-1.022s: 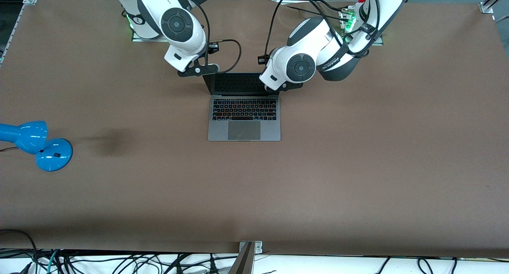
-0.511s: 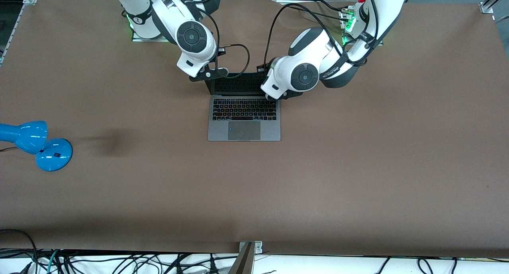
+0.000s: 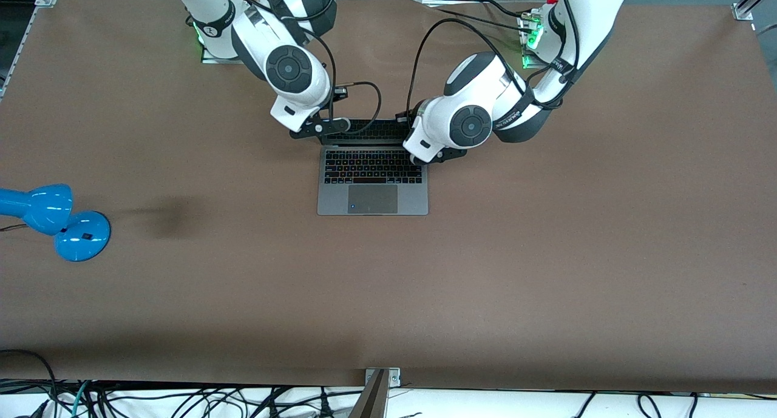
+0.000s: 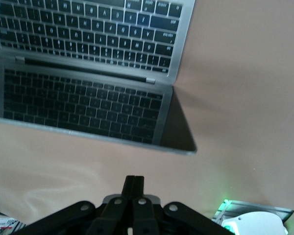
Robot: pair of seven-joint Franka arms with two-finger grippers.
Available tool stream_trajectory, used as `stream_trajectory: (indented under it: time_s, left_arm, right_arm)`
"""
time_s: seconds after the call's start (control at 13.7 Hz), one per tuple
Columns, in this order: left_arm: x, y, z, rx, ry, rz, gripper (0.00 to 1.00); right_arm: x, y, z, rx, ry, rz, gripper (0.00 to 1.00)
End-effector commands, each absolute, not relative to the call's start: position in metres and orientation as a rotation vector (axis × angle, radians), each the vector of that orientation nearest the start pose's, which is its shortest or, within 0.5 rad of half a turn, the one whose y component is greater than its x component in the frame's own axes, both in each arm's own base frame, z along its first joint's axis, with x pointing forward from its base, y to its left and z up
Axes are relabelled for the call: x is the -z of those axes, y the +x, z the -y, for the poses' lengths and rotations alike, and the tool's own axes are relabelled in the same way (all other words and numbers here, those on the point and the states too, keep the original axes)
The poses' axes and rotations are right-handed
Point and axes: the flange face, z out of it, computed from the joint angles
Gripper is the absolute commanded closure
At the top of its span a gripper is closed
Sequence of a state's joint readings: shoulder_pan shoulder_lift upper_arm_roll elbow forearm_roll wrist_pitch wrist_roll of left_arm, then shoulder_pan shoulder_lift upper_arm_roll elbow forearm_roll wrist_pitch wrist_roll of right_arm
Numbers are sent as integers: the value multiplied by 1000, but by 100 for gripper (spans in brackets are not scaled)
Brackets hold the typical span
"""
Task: Close laptop with both arms from behind
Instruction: 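Push the screen down onto the keyboard with both grippers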
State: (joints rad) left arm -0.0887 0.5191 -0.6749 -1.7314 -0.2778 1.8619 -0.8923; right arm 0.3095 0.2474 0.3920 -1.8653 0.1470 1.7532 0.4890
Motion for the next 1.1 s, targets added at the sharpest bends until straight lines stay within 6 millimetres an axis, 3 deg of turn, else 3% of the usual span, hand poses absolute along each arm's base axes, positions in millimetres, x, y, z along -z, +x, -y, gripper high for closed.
stream_trajectory:
  time_s: [0.0,0.22,0.37,1.02]
  left_arm:
    - [-324,476,417,-967,-3154,427,100]
    - [-321,494,414,-953,-3177,461,100]
    - [-316,505,410,-960,-3182,488,100]
    - [-291,528,403,-953,-3175,507,100]
  right_arm:
    - [-374,456,-371,-616,-3069,278,100]
    - [-369,481,-366,-596,-3065,249,100]
    - [-368,484,-368,-586,-3060,247,100]
    - [-328,515,-364,-503,-3066,227,100]
